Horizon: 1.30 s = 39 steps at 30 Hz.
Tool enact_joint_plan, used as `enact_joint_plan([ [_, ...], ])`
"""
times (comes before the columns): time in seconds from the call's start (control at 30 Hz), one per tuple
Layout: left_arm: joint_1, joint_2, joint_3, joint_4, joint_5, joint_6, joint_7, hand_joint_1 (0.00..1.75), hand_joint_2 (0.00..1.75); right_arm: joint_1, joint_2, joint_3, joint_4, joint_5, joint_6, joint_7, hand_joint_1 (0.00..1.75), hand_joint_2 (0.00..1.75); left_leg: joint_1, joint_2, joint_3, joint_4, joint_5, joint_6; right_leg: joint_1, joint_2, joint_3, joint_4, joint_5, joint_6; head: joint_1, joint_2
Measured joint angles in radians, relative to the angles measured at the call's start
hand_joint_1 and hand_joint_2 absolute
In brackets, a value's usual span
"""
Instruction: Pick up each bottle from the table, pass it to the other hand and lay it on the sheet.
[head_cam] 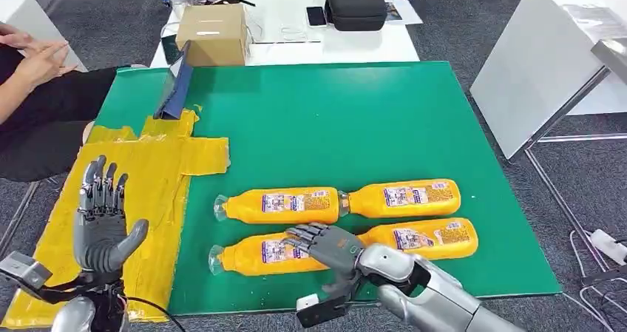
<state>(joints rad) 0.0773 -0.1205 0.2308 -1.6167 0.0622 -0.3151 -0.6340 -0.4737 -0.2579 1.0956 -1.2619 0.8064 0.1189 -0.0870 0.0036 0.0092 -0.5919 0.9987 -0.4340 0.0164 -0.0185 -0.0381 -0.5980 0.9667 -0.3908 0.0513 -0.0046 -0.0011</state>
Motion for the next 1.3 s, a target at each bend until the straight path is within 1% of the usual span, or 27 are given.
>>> enact_joint_plan([
  [0.07, 0.0, -0.001, 0.001, 0.0, 0.002, -0.005, 0.004, 0.0, 1.75, -0.024, -0.011, 0.016, 0.005, -0.026, 0.059, 0.007, 1.75, 1.75, 0.0, 0.0, 0.0, 0.0, 0.0, 0.0, 0.0, 0.0, 0.0, 0.0, 0.0, 0.0, 0.0, 0.0],
  [0.2, -0.003, -0.004, 0.001, 0.0, 0.011, -0.004, 0.012, 0.0, 1.75, -0.12, -0.053, 0.071, 0.008, -0.15, 0.193, 0.01, 1.75, 1.75, -0.001, 0.0, 0.002, 0.0, 0.0, 0.0, -0.001, 0.0, 0.001, 0.0, 0.0, 0.0, 0.0, 0.0],
  [0.37, -0.006, -0.004, -0.002, 0.0, 0.027, 0.008, 0.018, 0.0, 1.75, -0.253, -0.121, 0.169, -0.026, -0.299, 0.3, 0.067, 1.75, 1.75, -0.002, 0.0, 0.003, 0.0, 0.001, 0.001, -0.002, 0.0, 0.002, 0.0, 0.001, 0.001, 0.0, 0.0],
  [0.57, -0.009, -0.004, -0.002, 0.0, 0.031, 0.01, 0.021, 0.0, 1.75, -0.324, -0.162, 0.234, -0.054, -0.336, 0.318, 0.086, 1.75, 1.75, -0.002, 0.0, 0.004, 0.0, 0.0, 0.001, -0.002, 0.0, 0.003, 0.0, 0.001, 0.001, 0.0, 0.0],
  [0.83, -0.019, -0.004, -0.006, 0.001, 0.033, 0.02, 0.029, 0.0, 1.75, -0.373, -0.174, 0.295, -0.061, -0.381, 0.33, 0.119, 1.75, 1.75, -0.002, 0.0, 0.004, 0.0, 0.001, 0.001, -0.002, 0.0, 0.003, 0.0, 0.001, 0.001, 0.0, 0.0],
  [0.87, -0.022, -0.004, -0.011, 0.002, 0.034, 0.022, 0.032, 0.0, 1.75, -0.381, -0.174, 0.304, -0.061, -0.383, 0.334, 0.124, 0.54, 1.75, -0.002, 0.0, 0.004, 0.0, 0.001, 0.001, -0.002, 0.0, 0.003, 0.0, 0.001, 0.001, 0.0, 0.0],
  [0.9, -0.025, -0.004, -0.012, 0.002, 0.034, 0.024, 0.034, 0.0, 1.75, -0.387, -0.173, 0.31, -0.061, -0.384, 0.335, 0.127, 0.0, 1.75, -0.002, 0.0, 0.004, 0.0, 0.001, 0.001, -0.002, 0.0, 0.003, 0.0, 0.001, 0.001, 0.0, 0.0],
  [1.1, -0.034, -0.004, -0.019, 0.003, 0.043, 0.03, 0.037, 0.0, 1.75, -0.405, -0.167, 0.362, -0.06, -0.376, 0.346, 0.144, 0.0, 1.75, -0.002, 0.0, 0.004, 0.0, 0.001, 0.001, -0.002, 0.0, 0.003, 0.0, 0.001, 0.001, 0.0, 0.0],
  [1.3, -0.049, -0.004, -0.029, 0.008, 0.045, 0.031, 0.042, 0.0, 1.75, -0.417, -0.155, 0.391, -0.059, -0.348, 0.408, 0.145, 0.0, 1.75, -0.002, 0.0, 0.003, 0.0, 0.001, 0.001, -0.002, 0.0, 0.003, 0.0, 0.001, 0.001, 0.0, 0.0],
])
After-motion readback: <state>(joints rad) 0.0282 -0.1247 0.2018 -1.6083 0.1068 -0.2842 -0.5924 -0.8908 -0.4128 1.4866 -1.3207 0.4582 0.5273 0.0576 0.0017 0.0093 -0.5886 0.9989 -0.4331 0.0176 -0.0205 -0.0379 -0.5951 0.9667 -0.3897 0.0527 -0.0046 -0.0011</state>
